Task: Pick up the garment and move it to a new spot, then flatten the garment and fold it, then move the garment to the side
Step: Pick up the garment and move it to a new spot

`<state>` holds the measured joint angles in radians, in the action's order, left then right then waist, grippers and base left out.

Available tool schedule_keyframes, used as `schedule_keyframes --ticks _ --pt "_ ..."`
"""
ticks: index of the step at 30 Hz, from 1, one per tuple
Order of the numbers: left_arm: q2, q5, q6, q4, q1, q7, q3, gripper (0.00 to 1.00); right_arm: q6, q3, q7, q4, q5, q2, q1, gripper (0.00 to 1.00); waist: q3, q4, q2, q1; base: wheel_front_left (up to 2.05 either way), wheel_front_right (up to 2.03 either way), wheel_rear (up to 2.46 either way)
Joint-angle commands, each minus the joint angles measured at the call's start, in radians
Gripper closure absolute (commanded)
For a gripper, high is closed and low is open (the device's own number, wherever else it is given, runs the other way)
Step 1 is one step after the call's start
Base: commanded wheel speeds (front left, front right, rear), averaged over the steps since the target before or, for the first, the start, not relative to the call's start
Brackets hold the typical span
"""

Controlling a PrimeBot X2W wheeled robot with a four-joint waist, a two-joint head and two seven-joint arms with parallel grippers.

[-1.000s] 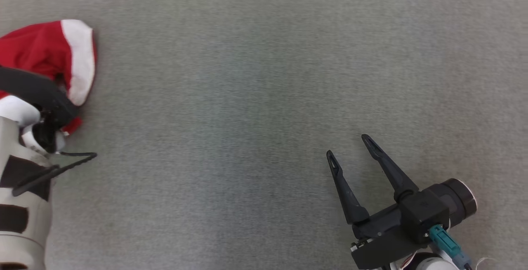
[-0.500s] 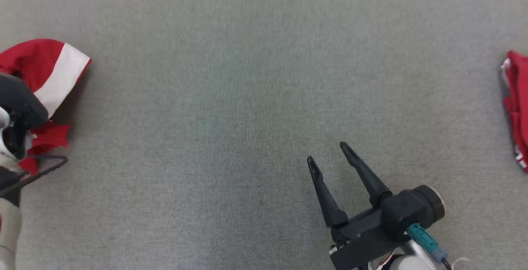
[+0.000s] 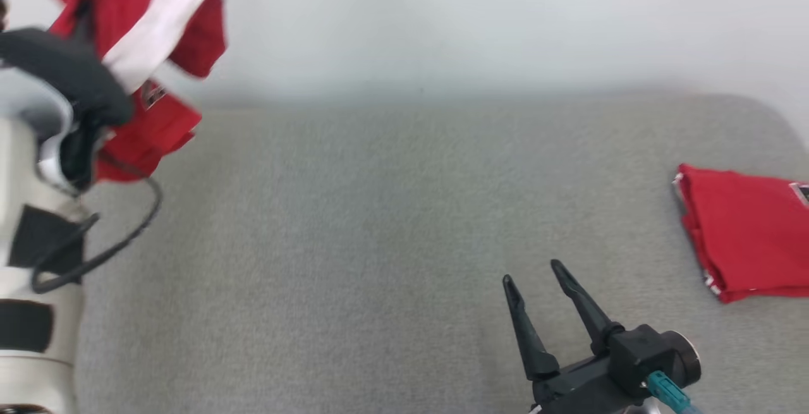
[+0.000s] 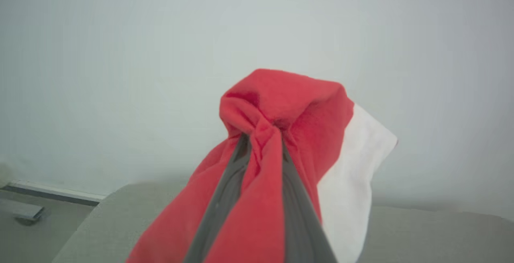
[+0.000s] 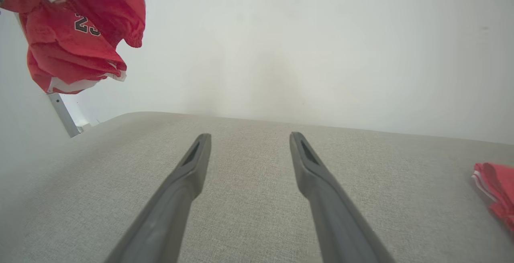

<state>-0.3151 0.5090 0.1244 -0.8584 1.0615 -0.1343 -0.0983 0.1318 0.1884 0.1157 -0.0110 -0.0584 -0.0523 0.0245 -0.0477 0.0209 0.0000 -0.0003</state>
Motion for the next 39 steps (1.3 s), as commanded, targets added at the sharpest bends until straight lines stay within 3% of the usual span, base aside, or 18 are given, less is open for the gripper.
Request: schedule_keyframes --ticks 1,9,15,21,29,30,31,39 --pt "0.016 0.012 0.006 0.035 -0.023 -0.005 -0.012 1.00 -0.003 -0.005 0.002 0.006 -0.003 0.003 -0.012 0.00 0.083 -0.067 0.0000 0.0003 0.00 0.00 0.00" --pt "0.130 0.022 -0.005 0.382 -0.180 -0.027 -0.126 1.00 -0.003 -0.015 -0.023 0.034 0.009 0.003 -0.021 0.00 0.087 -0.174 0.0000 0.0003 0.00 0.00 0.00" --pt "0.194 0.002 -0.050 0.509 -0.331 -0.024 -0.192 1.00 -0.003 0.000 -0.037 0.050 0.014 0.003 -0.020 0.00 0.063 -0.258 0.0000 0.0003 0.00 0.00 0.00" --pt "0.237 0.016 -0.074 0.471 -0.454 0.008 -0.254 1.00 -0.003 0.012 -0.042 0.060 0.008 0.003 -0.015 0.00 0.037 -0.317 0.0000 0.0003 0.00 0.00 0.00" --pt "0.260 -0.006 -0.069 0.227 -0.476 0.124 -0.351 1.00 -0.003 0.043 -0.037 0.051 -0.004 0.003 0.011 0.00 0.010 -0.362 0.0000 0.0003 0.00 0.00 0.00" --pt "0.261 -0.014 -0.071 0.187 -0.470 0.140 -0.362 0.84 -0.003 0.044 -0.035 0.048 -0.005 0.003 0.014 0.00 0.010 -0.365 0.0000 0.0003 0.00 0.00 0.00" --pt "0.262 -0.019 -0.065 0.156 -0.466 0.149 -0.376 0.00 -0.003 0.045 -0.034 0.047 -0.006 0.003 0.016 0.00 0.009 -0.367 0.0000 0.0003 0.00 0.00 0.00" --pt "0.265 0.066 -0.049 0.034 -0.447 0.193 -0.404 0.00 -0.003 0.020 -0.029 0.038 0.001 0.003 -0.008 0.00 0.029 -0.331 0.0000 0.0003 0.00 0.00 0.00"
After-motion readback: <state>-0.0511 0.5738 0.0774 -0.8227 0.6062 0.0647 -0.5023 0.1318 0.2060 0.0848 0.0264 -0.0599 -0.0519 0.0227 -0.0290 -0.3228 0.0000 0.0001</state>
